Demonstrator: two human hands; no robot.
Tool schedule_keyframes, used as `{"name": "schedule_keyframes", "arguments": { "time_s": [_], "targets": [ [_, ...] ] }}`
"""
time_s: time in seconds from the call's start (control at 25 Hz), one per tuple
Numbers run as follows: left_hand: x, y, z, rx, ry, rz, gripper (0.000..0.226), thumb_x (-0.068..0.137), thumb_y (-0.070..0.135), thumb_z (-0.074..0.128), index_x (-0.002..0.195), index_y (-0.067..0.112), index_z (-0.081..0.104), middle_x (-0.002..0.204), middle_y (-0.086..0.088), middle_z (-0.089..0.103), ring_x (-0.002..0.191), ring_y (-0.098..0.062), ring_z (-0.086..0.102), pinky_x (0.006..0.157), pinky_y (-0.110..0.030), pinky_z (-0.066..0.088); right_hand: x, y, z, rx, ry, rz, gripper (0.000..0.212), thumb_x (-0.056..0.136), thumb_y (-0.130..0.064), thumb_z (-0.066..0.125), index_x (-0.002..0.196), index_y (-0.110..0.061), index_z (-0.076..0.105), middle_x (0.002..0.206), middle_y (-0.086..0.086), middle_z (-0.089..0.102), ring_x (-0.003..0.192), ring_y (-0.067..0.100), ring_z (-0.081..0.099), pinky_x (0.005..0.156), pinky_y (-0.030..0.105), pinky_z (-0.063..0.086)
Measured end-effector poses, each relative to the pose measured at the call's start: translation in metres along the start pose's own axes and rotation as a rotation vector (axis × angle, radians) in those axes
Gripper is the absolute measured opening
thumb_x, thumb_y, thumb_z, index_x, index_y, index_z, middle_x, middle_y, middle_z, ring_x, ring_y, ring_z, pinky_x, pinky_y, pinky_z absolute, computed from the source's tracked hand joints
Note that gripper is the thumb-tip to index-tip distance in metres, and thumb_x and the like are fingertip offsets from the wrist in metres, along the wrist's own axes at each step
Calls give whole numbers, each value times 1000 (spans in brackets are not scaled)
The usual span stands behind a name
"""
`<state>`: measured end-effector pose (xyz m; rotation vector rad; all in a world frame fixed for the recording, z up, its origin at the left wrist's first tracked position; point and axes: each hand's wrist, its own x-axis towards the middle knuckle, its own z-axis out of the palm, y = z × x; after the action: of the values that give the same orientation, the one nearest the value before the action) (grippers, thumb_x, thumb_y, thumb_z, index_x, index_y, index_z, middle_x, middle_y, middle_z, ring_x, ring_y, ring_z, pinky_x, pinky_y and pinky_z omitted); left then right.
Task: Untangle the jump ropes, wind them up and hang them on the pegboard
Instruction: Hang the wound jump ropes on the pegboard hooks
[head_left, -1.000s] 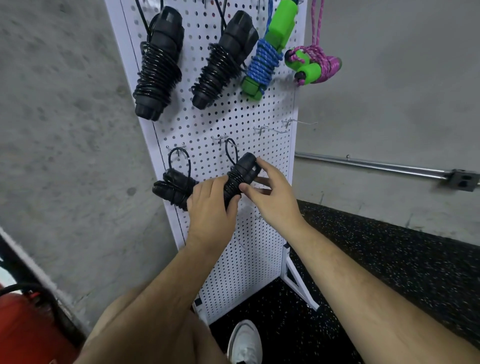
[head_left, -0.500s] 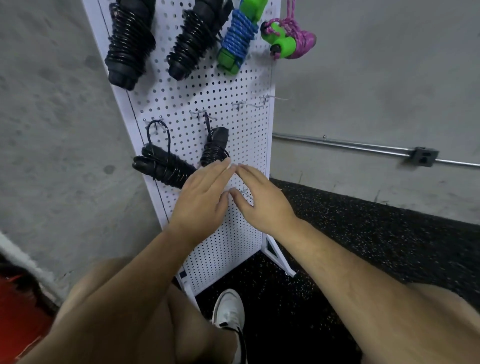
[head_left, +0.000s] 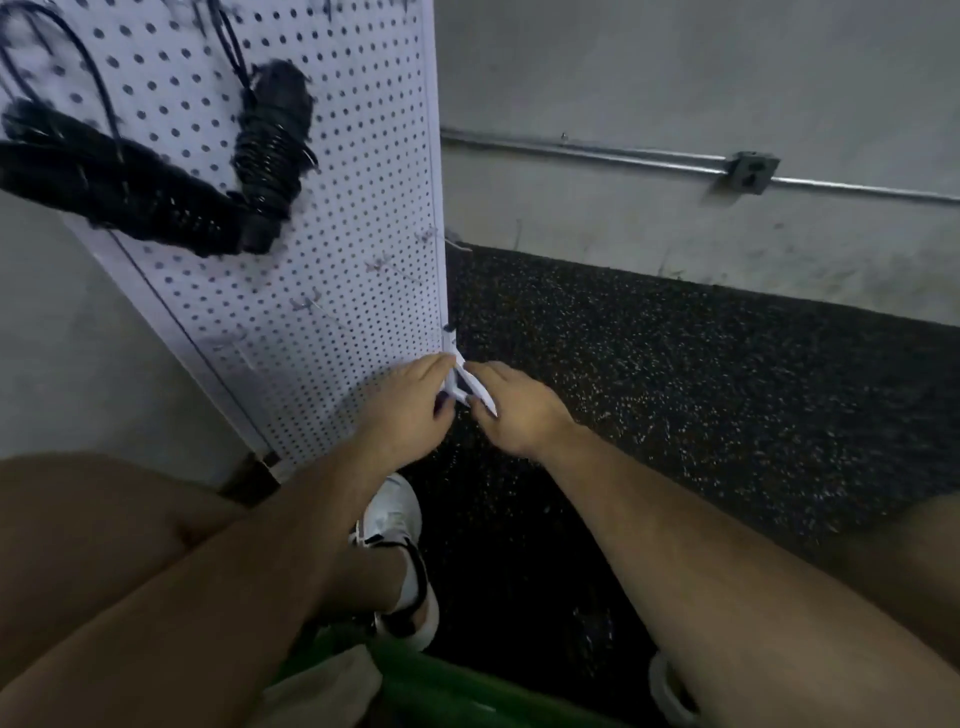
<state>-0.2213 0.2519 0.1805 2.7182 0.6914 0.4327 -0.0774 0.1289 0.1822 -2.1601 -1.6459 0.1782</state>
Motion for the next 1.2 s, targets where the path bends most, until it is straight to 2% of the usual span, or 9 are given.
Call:
{"name": "schedule_keyframes", "arguments": {
  "time_s": [0.24,0.48,0.68,0.72,0.8,0.88,0.96,1.08,1.2],
  "targets": [
    [-28,-30,121,-5,-436,-185,66,100,34,55,158,17,30,162,-9,30,147,-28,30,119,-37,28,-36,55,84,28,-315,271,60,102,-40,47,157,-26,28,157,0,39,136,28,43,107,39,42],
    [-20,-62,200,4,-639,-372,70,98,39,54,159,20,26,162,-17,28,147,-35,29,118,-45,30,-22,81,162,136,-449,346,60,103,-37,46,158,-27,24,160,1,34,140,28,37,110,43,41],
    [7,-83,231,-58,-663,-564,76,99,40,52,162,25,11,166,-18,15,149,-38,23,121,-49,25,6,97,214,249,-500,455,64,102,-32,48,159,-21,23,161,5,33,142,29,36,115,42,36],
    [10,-87,236,-72,-680,-582,78,96,45,52,161,27,13,164,-18,21,146,-39,28,119,-50,28,12,98,220,292,-511,472,66,101,-29,49,160,-19,21,162,6,31,144,29,35,117,39,33],
    [12,-97,246,-137,-675,-586,72,84,56,45,150,32,32,147,-15,47,129,-36,50,109,-52,42,24,98,229,415,-510,519,64,100,-18,50,158,-12,23,159,11,34,143,28,36,114,25,28],
    [4,-117,270,-206,-632,-611,56,77,51,41,129,32,48,120,-9,63,108,-32,61,95,-51,52,29,101,236,552,-437,616,53,96,-3,49,148,-6,40,142,12,51,132,27,47,92,11,30],
    [-3,-131,286,-295,-572,-652,51,75,48,43,123,33,53,111,-5,65,100,-29,64,89,-51,55,31,102,236,649,-330,699,48,93,0,52,140,-8,49,131,8,58,124,23,54,85,11,32],
    [6,-98,243,-434,-460,-659,52,83,34,57,135,36,52,122,4,62,107,-17,63,97,-41,54,32,102,223,692,-225,738,60,93,-13,61,149,-21,43,143,3,53,128,19,53,103,21,40],
    [19,-60,196,-511,-310,-609,56,91,14,66,144,23,50,128,3,50,110,-10,55,94,-24,43,32,97,181,666,-109,694,69,92,-24,66,152,-35,36,142,1,48,128,16,52,110,30,41]
  ]
}}
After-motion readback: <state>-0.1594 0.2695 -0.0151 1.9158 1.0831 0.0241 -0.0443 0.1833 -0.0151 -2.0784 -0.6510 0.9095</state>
